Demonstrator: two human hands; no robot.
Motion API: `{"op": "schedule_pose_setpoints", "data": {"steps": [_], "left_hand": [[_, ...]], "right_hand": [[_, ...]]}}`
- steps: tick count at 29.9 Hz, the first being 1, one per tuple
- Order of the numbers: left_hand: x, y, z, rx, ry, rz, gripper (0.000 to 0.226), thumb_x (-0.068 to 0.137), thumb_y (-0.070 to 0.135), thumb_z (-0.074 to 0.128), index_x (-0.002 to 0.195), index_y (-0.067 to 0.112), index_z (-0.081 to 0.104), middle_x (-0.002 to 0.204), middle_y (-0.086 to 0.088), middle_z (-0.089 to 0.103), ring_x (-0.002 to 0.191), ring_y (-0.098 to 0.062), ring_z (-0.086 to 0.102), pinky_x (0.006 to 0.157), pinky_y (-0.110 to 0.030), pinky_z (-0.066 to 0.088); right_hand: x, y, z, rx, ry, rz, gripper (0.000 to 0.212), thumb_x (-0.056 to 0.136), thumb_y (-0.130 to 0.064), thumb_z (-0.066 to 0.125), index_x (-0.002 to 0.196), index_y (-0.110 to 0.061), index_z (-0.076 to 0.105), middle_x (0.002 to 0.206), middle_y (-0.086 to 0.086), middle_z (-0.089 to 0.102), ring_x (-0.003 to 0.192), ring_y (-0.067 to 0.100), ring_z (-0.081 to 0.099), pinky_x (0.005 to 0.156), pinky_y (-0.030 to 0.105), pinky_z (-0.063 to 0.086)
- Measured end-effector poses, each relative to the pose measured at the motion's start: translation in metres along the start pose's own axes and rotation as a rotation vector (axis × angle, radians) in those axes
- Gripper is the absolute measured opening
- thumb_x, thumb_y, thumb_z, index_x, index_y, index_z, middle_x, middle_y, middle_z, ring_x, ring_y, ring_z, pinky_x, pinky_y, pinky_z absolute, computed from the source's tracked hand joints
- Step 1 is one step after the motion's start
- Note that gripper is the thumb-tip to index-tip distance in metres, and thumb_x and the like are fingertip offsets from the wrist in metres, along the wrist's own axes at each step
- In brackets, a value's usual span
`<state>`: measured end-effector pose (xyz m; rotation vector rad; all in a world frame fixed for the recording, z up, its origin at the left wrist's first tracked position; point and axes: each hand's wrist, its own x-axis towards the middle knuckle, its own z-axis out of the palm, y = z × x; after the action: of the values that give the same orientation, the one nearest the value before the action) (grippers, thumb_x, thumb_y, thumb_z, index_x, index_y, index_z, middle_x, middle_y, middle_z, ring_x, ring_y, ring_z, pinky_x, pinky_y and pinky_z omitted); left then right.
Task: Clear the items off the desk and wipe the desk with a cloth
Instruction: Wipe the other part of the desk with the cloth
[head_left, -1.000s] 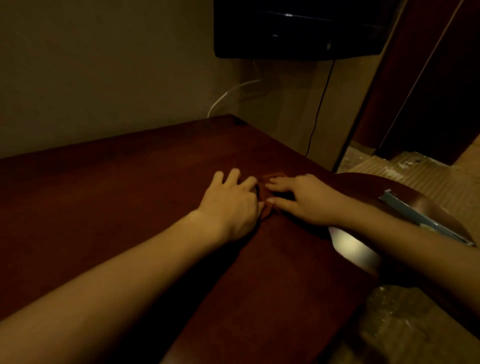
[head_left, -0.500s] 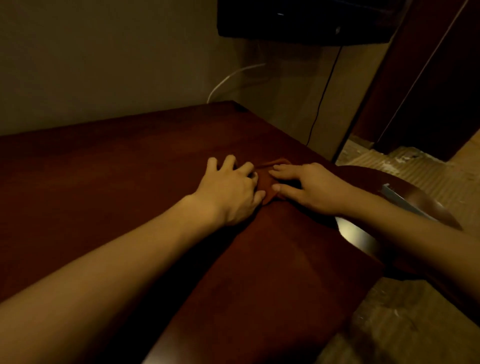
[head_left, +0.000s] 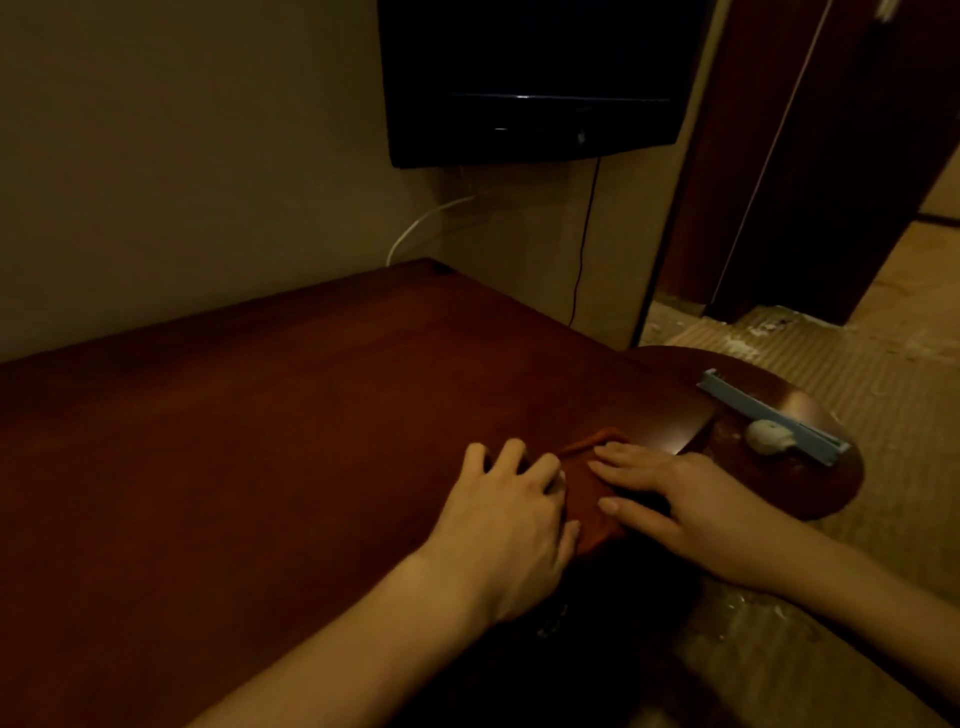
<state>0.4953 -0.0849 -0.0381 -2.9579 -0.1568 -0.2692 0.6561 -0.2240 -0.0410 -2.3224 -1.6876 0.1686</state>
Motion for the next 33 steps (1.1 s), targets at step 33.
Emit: {"op": "schedule_pose_setpoints", "data": {"steps": [33], "left_hand": [[0.173, -0.015, 0.046, -0.132, -0.117, -0.027, 0.057, 0.097, 0.053, 0.024, 0.14, 0.019, 0.039, 0.143, 0.005, 0.034, 0.129, -0.031, 0.025, 0.097, -0.049, 0.023]], "right_hand": [[0.069, 0.111, -0.019, 0.019, 0.188, 0.293, 0.05, 0.089, -0.049, 0.054, 0.133, -0.026, 0.055, 0.146, -0.004, 0.046, 0.137, 0.006, 0.037, 0.12, 0.044, 0.014]]}}
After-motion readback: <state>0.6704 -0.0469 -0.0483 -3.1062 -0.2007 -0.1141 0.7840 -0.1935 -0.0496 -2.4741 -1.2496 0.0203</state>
